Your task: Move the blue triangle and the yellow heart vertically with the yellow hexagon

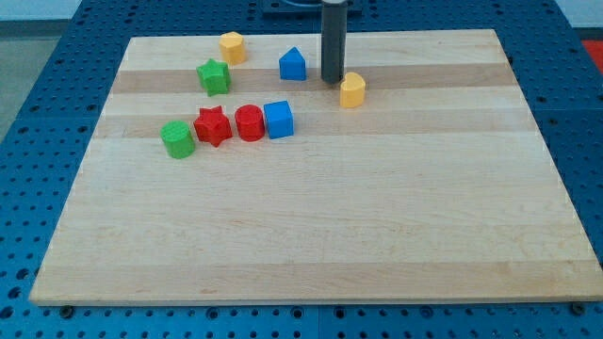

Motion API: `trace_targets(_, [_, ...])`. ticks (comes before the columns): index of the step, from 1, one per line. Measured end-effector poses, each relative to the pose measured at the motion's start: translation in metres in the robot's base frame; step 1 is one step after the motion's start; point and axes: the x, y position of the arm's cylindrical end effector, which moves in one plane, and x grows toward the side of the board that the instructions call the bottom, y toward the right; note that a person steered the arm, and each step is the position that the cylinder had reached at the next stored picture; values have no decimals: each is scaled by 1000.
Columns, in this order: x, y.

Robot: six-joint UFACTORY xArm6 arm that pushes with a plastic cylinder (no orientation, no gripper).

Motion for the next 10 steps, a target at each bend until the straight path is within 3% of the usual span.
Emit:
trace_targets(1, [-47,0])
trace_targets(2, [-65,-20])
trace_targets(3, [-59,-42])
trace_targets(6, [-22,-38])
trace_targets(10, [-13,-54])
